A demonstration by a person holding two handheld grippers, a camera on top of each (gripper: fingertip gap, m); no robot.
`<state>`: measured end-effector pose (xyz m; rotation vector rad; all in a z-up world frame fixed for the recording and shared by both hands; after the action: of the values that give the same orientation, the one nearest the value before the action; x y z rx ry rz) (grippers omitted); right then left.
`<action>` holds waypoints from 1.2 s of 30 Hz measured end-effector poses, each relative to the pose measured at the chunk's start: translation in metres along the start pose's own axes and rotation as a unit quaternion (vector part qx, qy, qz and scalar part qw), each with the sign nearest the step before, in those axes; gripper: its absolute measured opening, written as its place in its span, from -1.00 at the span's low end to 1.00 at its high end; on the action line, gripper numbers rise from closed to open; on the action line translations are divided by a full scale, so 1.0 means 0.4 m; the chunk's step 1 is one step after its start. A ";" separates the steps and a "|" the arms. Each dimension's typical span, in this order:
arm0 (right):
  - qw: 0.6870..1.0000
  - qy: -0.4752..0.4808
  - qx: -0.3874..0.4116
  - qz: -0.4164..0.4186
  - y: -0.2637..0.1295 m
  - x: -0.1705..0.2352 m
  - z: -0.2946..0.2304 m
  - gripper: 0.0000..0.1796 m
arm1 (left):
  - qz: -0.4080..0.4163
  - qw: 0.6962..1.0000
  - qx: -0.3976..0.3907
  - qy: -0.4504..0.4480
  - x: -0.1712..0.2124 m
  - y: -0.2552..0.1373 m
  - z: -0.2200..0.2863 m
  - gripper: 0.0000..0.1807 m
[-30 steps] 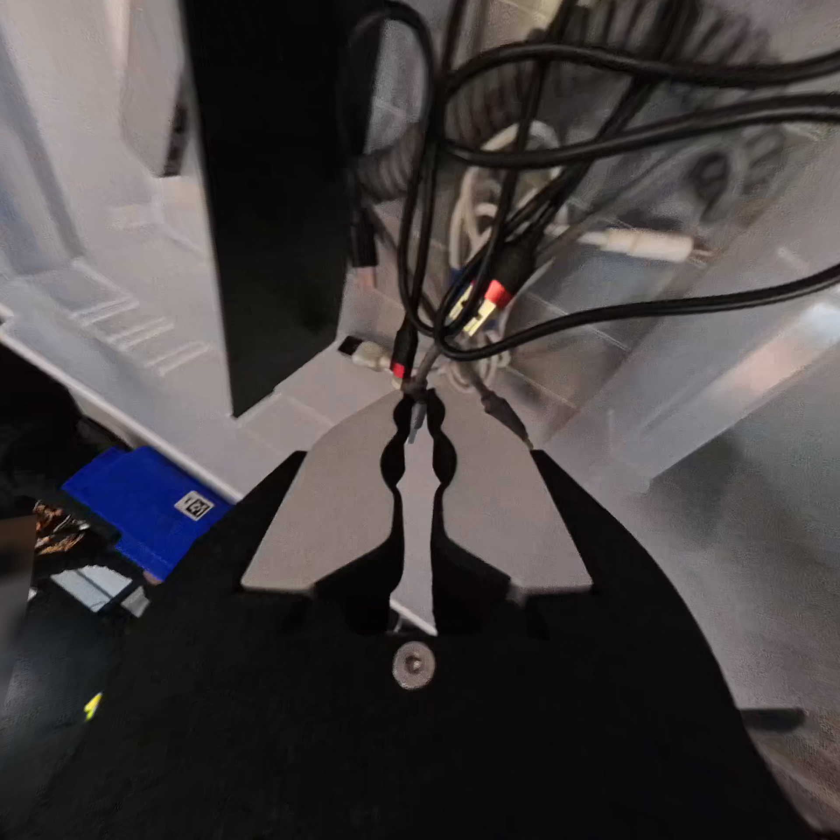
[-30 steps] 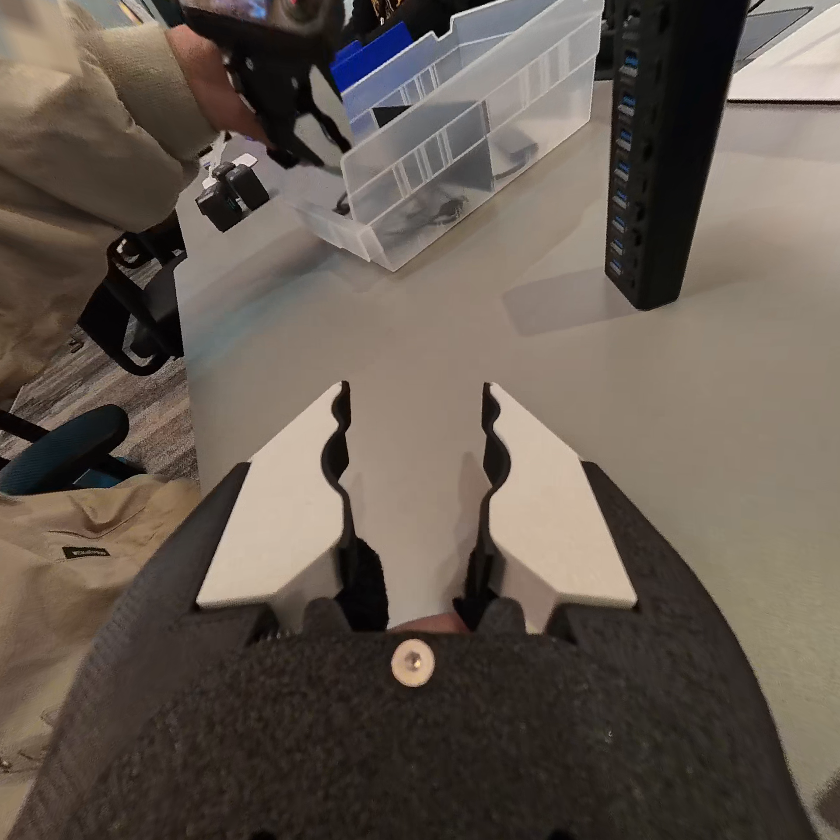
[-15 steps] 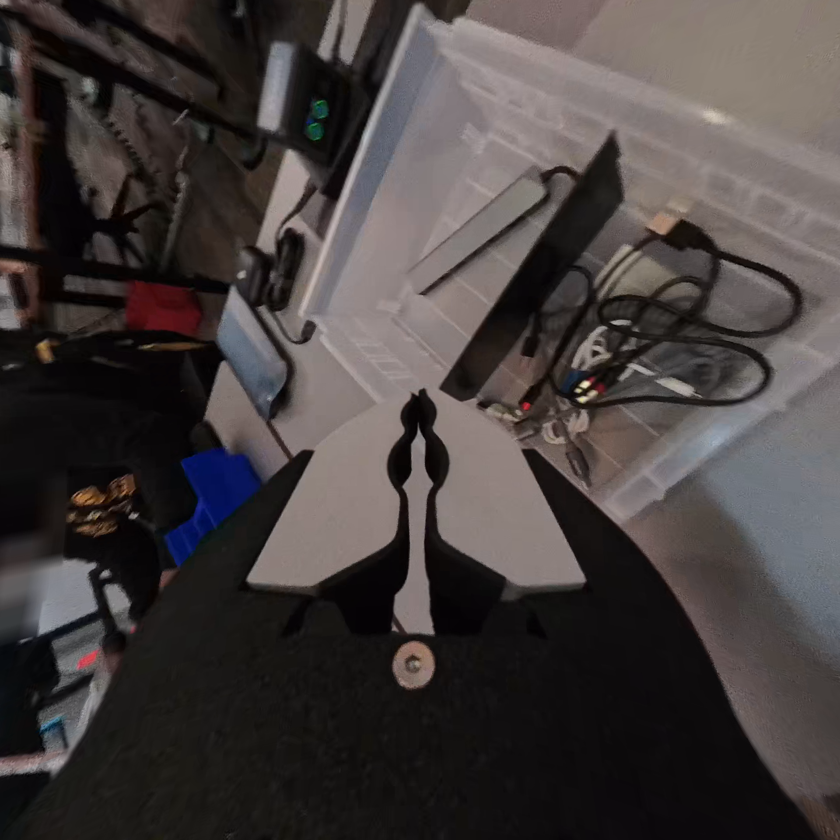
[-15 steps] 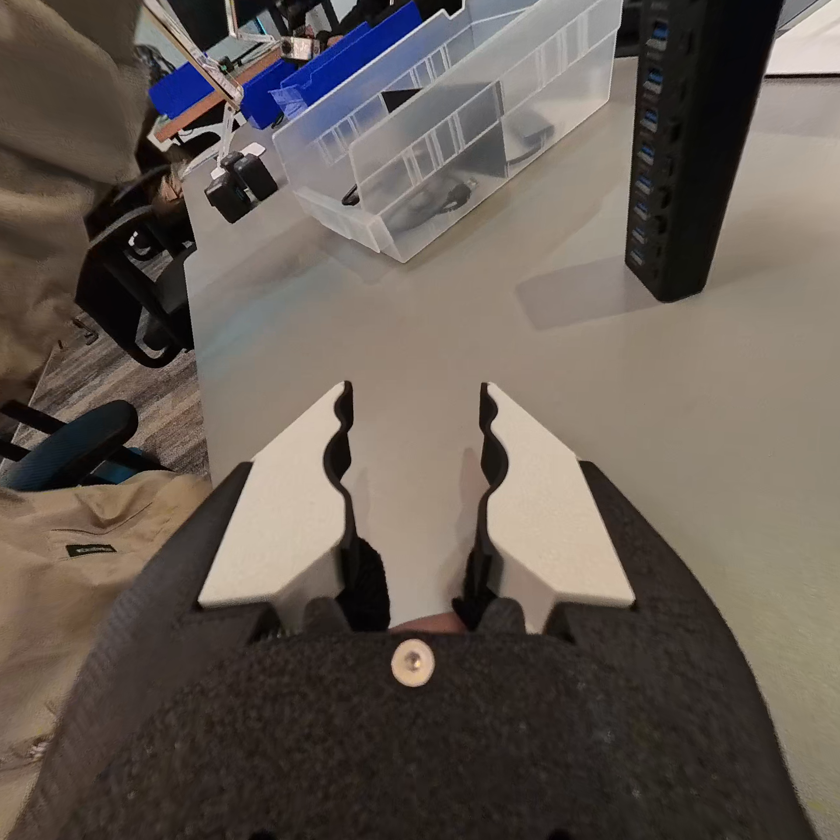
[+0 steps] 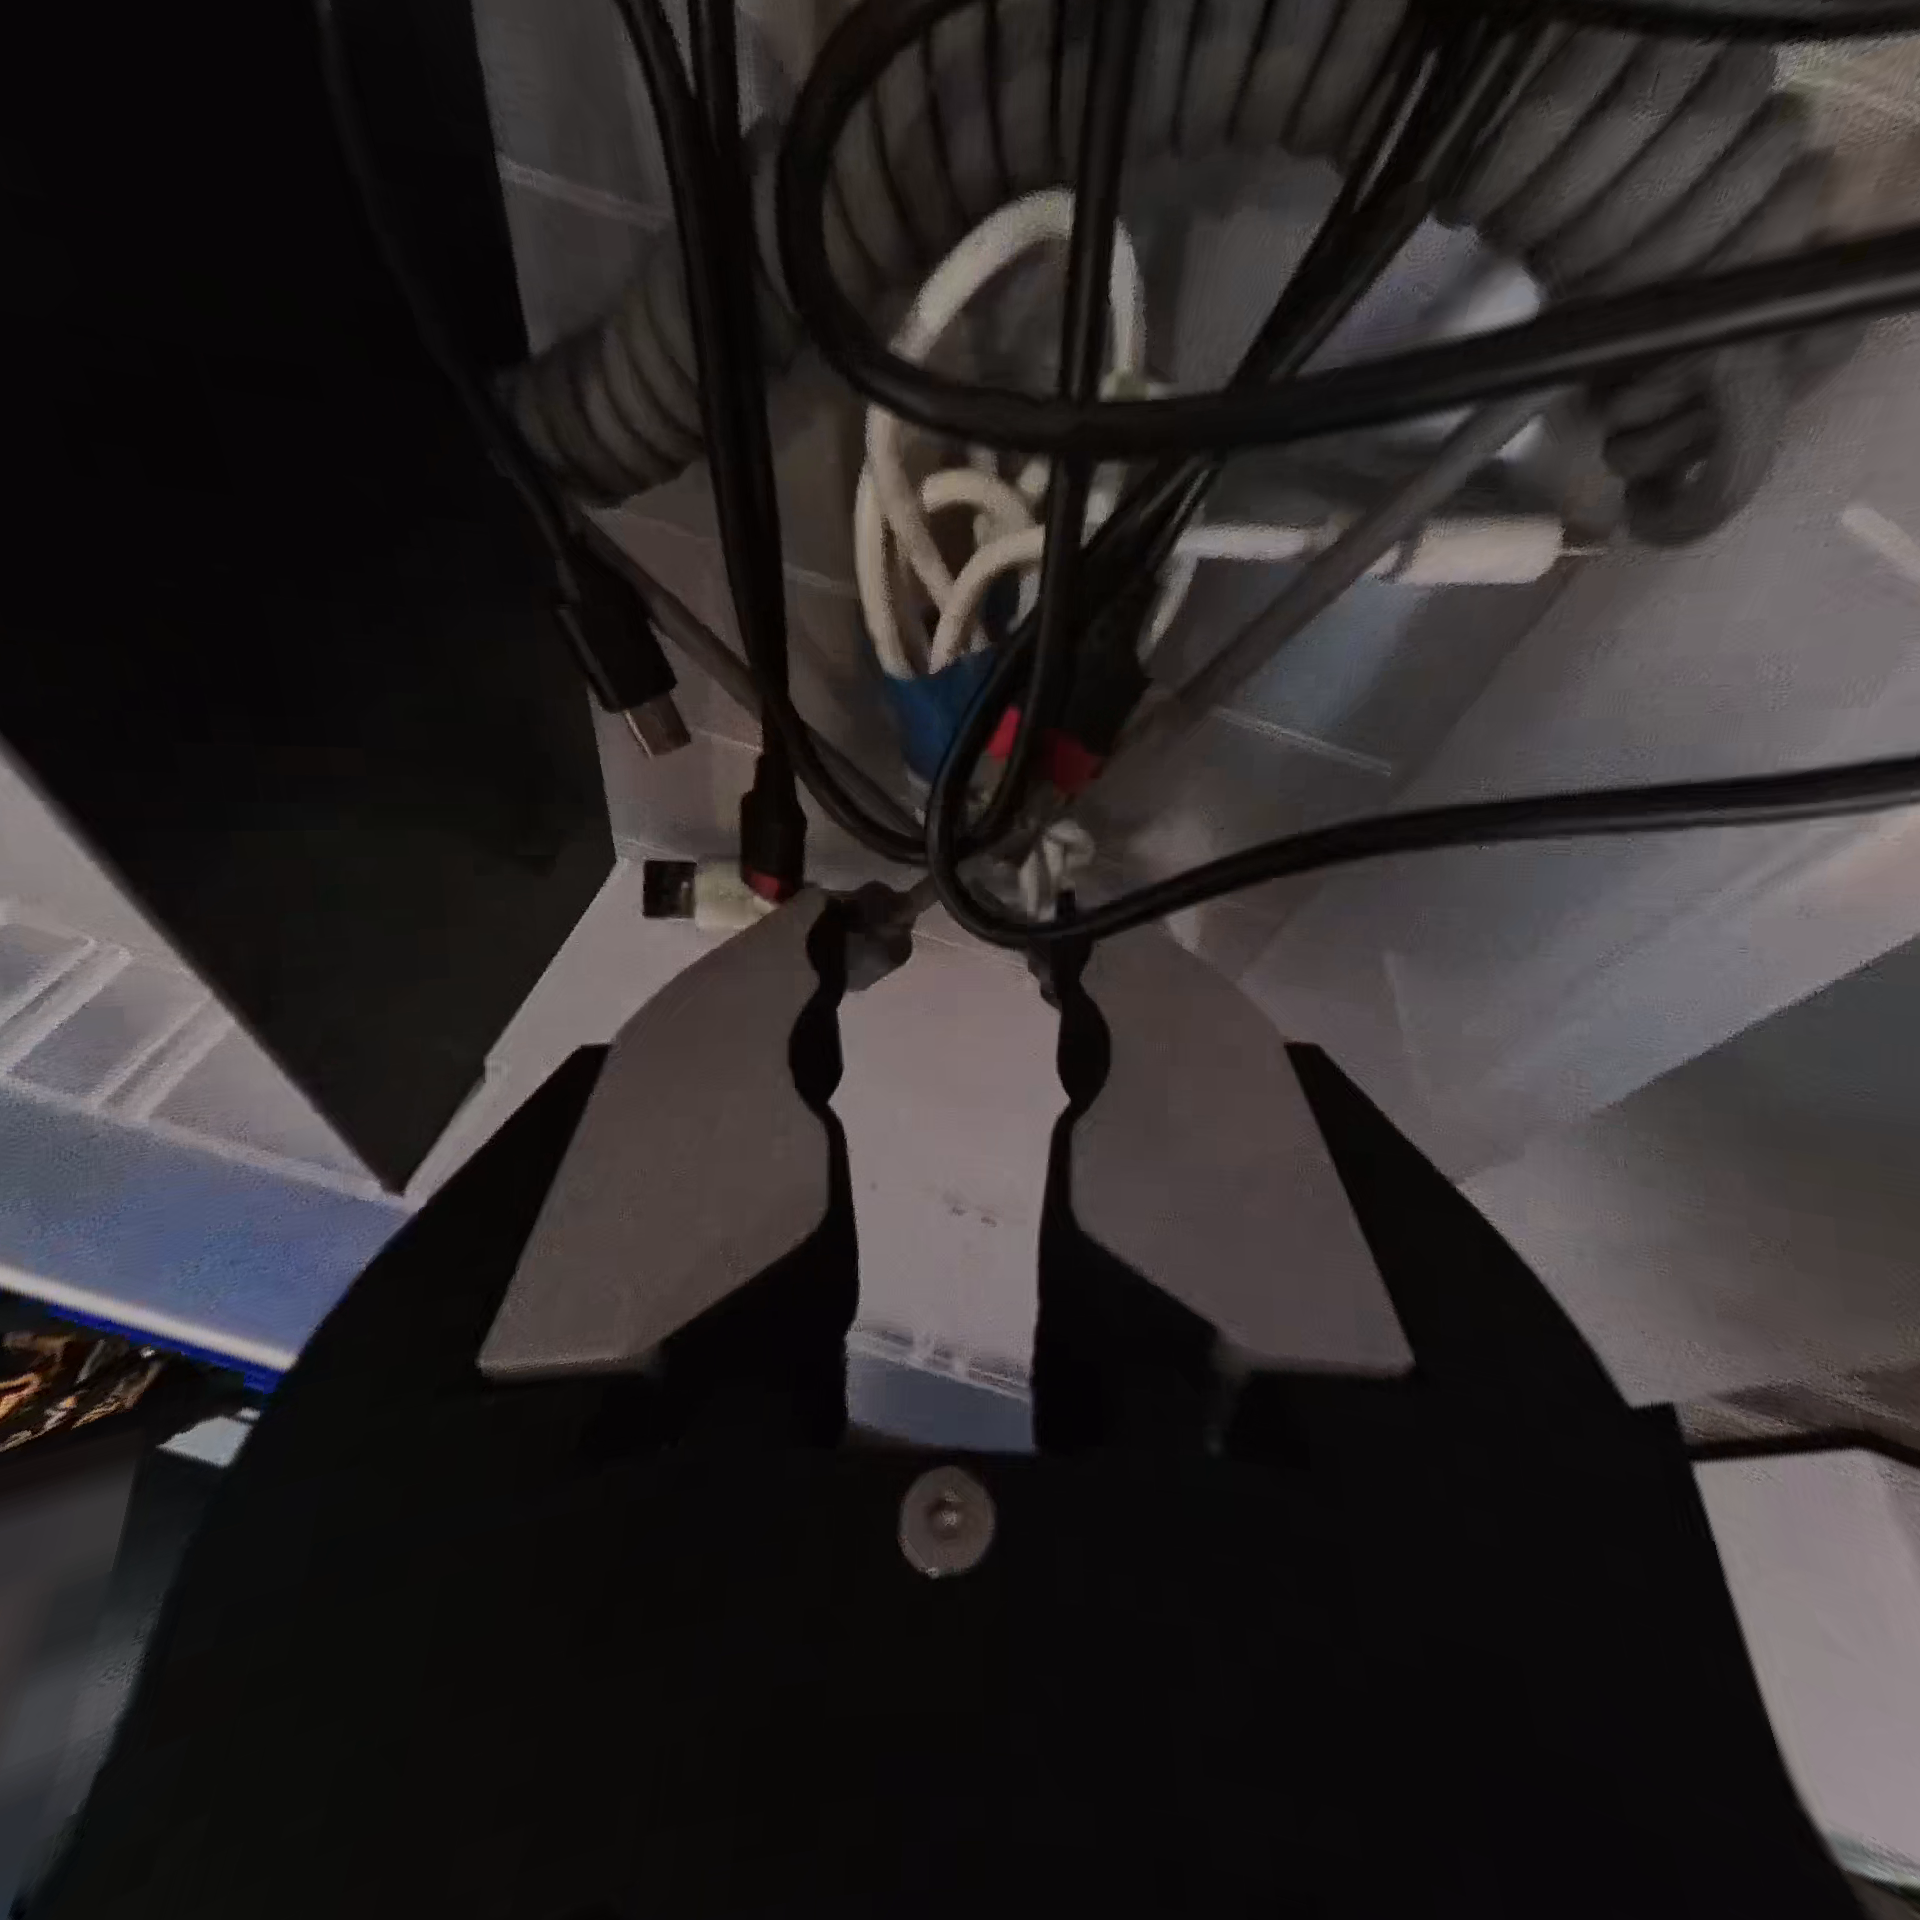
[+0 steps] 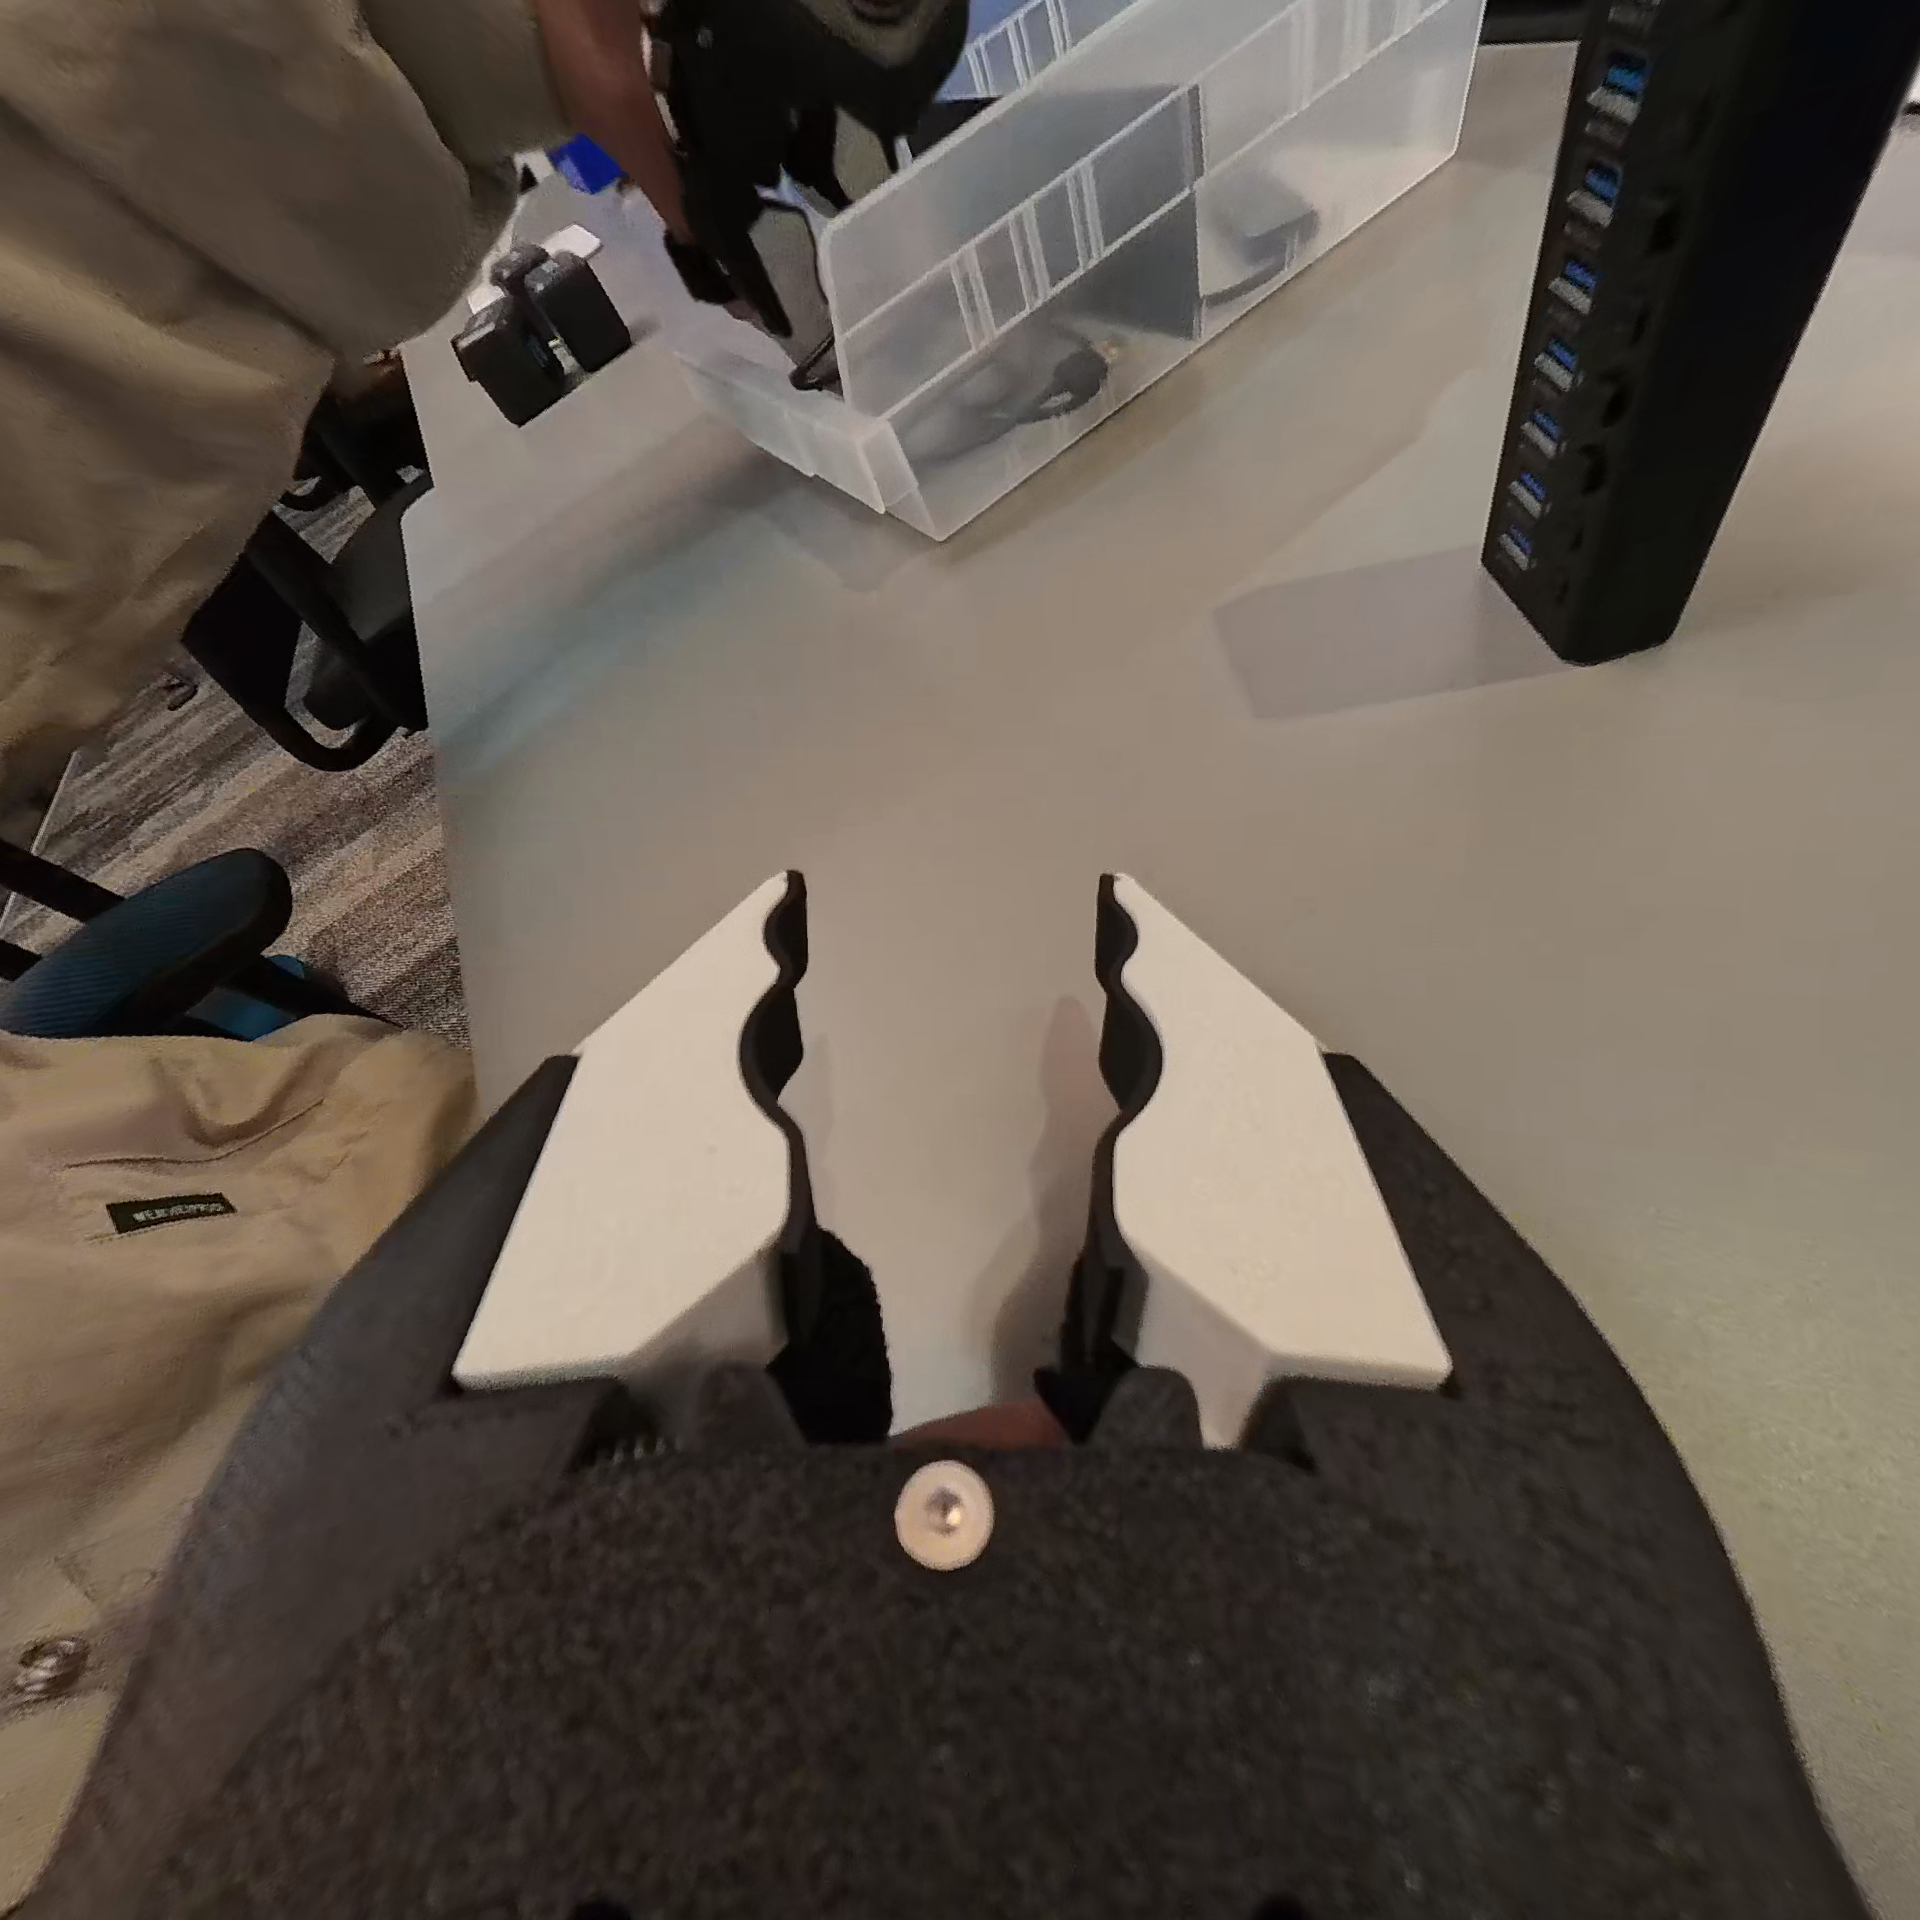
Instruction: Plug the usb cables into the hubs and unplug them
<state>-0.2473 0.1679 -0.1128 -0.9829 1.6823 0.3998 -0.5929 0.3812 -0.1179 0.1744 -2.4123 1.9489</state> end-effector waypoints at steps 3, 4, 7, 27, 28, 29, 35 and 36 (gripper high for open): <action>1.000 -0.002 0.002 -0.004 -0.003 0.004 0.002 -0.38 | -0.003 1.000 0.000 0.010 -0.001 -0.009 -0.001 -0.85; 1.000 -0.002 0.003 -0.005 -0.004 0.005 0.003 -0.38 | 0.004 1.000 -0.004 0.008 -0.001 -0.017 -0.003 -0.86; 1.000 0.001 0.002 -0.006 -0.006 0.006 0.004 -0.38 | 0.016 0.998 -0.045 0.031 0.001 -0.048 -0.012 -0.87; 1.000 0.001 0.001 -0.008 -0.006 0.006 -0.002 -0.39 | 0.040 0.938 -0.341 0.054 0.020 -0.497 -0.100 -0.87; 1.000 0.000 0.002 -0.008 -0.007 0.005 -0.002 -0.39 | 0.043 0.937 -0.343 0.055 0.025 -0.517 -0.095 -0.87; 1.000 -0.001 0.002 -0.007 -0.008 0.005 -0.002 -0.39 | 0.045 0.933 -0.354 0.055 0.033 -0.541 -0.093 -0.87; 1.000 0.006 -0.001 0.004 -0.014 -0.001 0.001 -0.39 | 0.209 0.897 -0.384 0.062 0.048 -0.671 -0.028 -0.87; 1.000 0.008 -0.001 0.005 -0.015 -0.002 0.002 -0.39 | 0.245 0.888 -0.383 0.068 0.043 -0.686 -0.007 -0.87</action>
<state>-0.2420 0.1652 -0.1109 -0.9825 1.7022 0.4007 -0.5803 0.3259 0.1513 -0.6225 -3.0863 0.8790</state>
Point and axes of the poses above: each gripper's, where its closed fingertips meet, y out along the fingers, x out of its underside, z = x × y across the jaws, the point moved 7 cm from there along -y, back along the fingers, and after that the axes turned 11 degrees about z, right-handed, at the moved point
